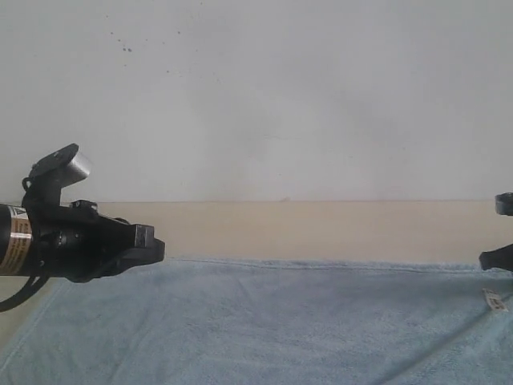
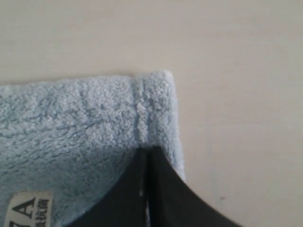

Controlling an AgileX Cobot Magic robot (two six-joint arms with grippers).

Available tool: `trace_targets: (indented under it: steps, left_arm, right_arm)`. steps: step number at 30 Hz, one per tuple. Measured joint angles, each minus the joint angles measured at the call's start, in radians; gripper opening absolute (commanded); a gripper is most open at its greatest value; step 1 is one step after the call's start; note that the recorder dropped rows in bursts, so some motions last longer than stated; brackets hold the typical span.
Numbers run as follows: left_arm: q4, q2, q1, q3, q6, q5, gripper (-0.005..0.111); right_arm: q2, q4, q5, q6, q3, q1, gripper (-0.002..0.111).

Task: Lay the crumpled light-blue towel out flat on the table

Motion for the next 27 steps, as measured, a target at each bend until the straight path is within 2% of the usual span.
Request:
trace_targets:
  steps: [5, 14, 17, 21, 24, 27]
  left_arm:
    - [-0.011, 0.0, 0.0, 0.0, 0.005, 0.024, 0.004]
    - [-0.049, 0.0, 0.0, 0.0, 0.006, 0.028, 0.004]
    - [-0.063, 0.0, 0.0, 0.0, 0.024, 0.028, 0.004]
    - [-0.106, 0.0, 0.0, 0.0, 0.161, 0.083, 0.004]
    - [-0.147, 0.0, 0.0, 0.0, 0.204, 0.219, 0.004]
    - [-0.151, 0.0, 0.0, 0.0, 0.22, 0.331, 0.004]
  right_arm:
    - [0.0, 0.18, -0.004, -0.108, 0.0, -0.075, 0.0]
    - [-0.031, 0.863, 0.047, -0.66, 0.013, -0.101, 0.0]
    - [-0.081, 1.039, 0.087, -0.806, 0.013, -0.101, 0.0]
    - [-0.134, 1.12, 0.162, -0.829, 0.013, -0.101, 0.0]
    - [-0.161, 1.134, 0.248, -0.804, 0.026, -0.101, -0.001]
    - [-0.22, 1.135, 0.242, -0.794, 0.108, -0.101, -0.001]
